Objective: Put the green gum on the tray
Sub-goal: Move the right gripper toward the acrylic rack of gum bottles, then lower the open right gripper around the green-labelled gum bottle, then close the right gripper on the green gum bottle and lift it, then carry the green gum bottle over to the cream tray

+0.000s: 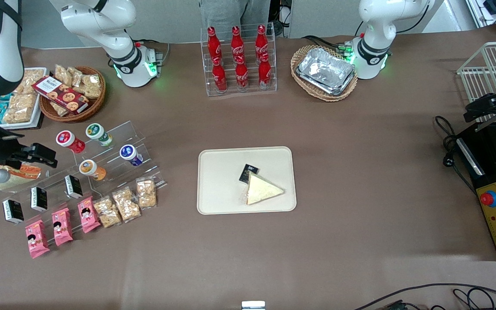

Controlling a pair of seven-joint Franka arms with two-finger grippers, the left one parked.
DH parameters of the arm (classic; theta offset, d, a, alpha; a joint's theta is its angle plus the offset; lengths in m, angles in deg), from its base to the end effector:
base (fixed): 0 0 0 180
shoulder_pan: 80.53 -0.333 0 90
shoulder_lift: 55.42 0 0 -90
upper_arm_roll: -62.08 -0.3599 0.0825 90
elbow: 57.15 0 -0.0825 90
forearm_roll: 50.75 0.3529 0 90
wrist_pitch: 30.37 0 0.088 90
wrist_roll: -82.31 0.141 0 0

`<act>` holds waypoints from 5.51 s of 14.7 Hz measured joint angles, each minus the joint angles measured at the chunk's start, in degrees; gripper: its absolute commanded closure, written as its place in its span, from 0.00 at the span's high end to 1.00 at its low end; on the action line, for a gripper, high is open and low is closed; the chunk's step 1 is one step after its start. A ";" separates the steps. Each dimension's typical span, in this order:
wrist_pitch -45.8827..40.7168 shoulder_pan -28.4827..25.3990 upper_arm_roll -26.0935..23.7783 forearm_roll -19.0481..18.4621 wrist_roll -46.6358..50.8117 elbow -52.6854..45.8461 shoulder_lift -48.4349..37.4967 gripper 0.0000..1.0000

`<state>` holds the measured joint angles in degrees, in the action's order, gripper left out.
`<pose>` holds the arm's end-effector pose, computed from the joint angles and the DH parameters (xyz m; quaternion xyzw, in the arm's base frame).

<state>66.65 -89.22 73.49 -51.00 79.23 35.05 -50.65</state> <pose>0.5597 -0.0226 0.5838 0.9999 0.0038 0.0007 0.0104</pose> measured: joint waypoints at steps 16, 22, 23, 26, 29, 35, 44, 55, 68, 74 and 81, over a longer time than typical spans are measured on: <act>4.86 0.02 0.06 -2.65 -2.80 33.06 -27.46 1.00; 14.50 0.27 0.54 -2.79 -2.80 41.21 -23.33 1.00; 16.78 0.46 0.56 -2.80 -2.80 43.44 -23.35 1.00; 22.74 1.22 0.60 -2.81 -2.80 49.48 -23.40 1.00; 24.66 1.31 0.60 -2.82 -2.80 51.92 -23.50 1.00; 24.71 1.30 0.22 -2.82 -2.43 52.00 -24.24 1.00; 25.21 0.17 -0.11 -2.82 -0.30 53.01 -24.28 0.86; 28.25 0.18 -0.11 -2.82 -0.18 55.06 -24.27 0.52; 4.85 0.14 -4.31 -1.85 1.84 40.94 -31.07 0.51; 2.34 -0.67 -22.37 6.03 22.01 35.24 -29.31 0.51; 20.96 -1.07 -38.97 8.16 40.69 35.62 -14.36 0.51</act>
<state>87.61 -90.29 34.52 -42.84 119.92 70.67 -65.01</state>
